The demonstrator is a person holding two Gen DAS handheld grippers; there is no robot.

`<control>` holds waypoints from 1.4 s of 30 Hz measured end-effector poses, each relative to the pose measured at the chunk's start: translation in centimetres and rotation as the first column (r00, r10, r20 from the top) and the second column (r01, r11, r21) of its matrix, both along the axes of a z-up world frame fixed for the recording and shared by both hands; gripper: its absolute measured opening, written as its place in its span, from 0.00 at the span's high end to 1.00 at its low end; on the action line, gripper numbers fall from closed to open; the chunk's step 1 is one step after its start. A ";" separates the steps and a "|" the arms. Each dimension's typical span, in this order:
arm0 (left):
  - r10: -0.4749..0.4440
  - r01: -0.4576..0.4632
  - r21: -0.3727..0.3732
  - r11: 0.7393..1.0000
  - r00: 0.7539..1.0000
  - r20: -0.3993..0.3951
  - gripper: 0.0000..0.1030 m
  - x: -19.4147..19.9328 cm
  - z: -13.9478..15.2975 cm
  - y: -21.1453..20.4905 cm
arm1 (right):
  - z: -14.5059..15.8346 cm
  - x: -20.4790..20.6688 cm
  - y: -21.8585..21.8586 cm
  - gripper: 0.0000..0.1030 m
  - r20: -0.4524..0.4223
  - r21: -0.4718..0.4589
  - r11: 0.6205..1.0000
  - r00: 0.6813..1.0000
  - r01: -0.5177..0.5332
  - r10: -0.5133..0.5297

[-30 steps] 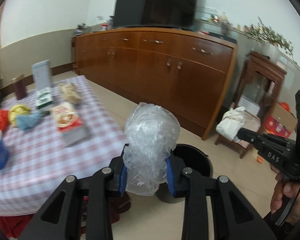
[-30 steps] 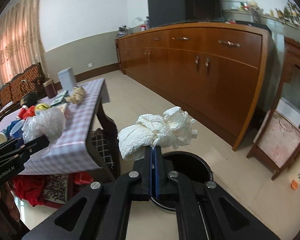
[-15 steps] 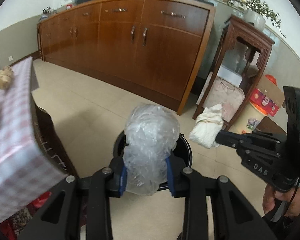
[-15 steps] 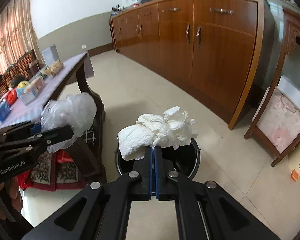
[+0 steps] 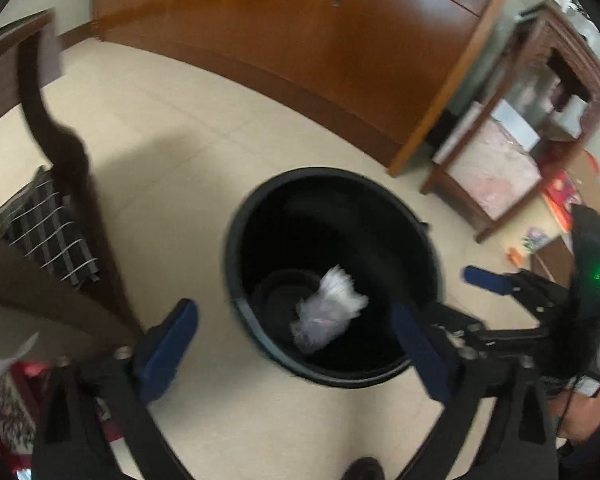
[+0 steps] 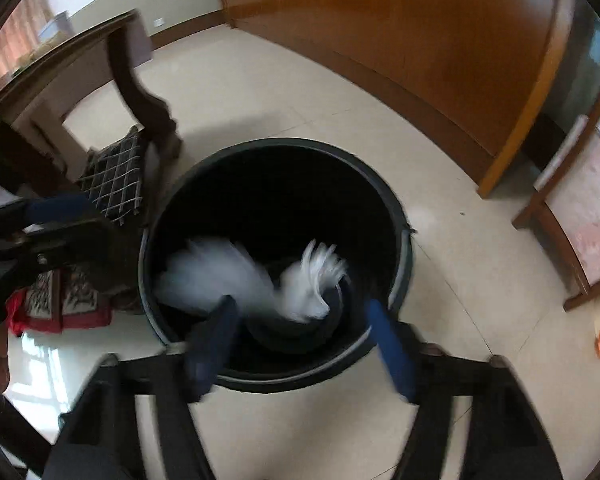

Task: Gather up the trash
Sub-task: 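Open both tools to drop the bag and tissue into the bin, then grasp the blue plastic cup with the left tool while the right tool grasps the milk carton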

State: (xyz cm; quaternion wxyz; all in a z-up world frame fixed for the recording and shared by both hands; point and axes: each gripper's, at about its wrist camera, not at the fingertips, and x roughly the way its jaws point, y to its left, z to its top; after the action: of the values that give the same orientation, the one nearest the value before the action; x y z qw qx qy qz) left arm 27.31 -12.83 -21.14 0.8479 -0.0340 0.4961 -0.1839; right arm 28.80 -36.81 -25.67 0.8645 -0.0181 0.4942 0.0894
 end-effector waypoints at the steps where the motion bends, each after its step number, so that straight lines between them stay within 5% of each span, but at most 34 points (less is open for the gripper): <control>1: 0.008 -0.009 0.025 1.000 1.000 0.015 0.02 -0.4 0.2 0.2 | 0.3 -0.1 0.1 0.26 0.010 -0.015 1.000 1.000 0.009 -0.009; 5: 0.021 -0.026 0.065 0.998 0.997 0.072 0.02 -2.0 1.8 0.5 | 2.3 -0.7 0.2 0.07 0.035 -0.024 0.997 0.997 0.074 -0.073; 16: 0.103 -0.124 0.089 0.988 0.972 0.211 0.01 -8.1 8.4 3.2 | 10.9 -6.1 2.3 0.05 0.186 0.006 0.989 0.972 0.144 -0.143; 29: 0.183 -0.221 0.104 0.970 0.939 0.292 0.01 -11.7 12.7 7.9 | 17.0 -11.1 6.8 0.03 0.293 0.044 0.993 0.949 0.106 -0.114; 42: 0.394 -0.451 0.065 0.890 0.833 0.389 0.01 -16.1 16.4 17.4 | 21.3 -12.9 15.3 0.00 0.398 0.078 0.994 0.917 -0.079 0.041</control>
State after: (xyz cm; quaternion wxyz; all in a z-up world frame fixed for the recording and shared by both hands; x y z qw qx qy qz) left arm 11.23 4.61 -4.77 0.9446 -0.0426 0.3224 0.0442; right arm 15.85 -21.53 -4.34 0.9432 -0.0112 0.3042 0.1330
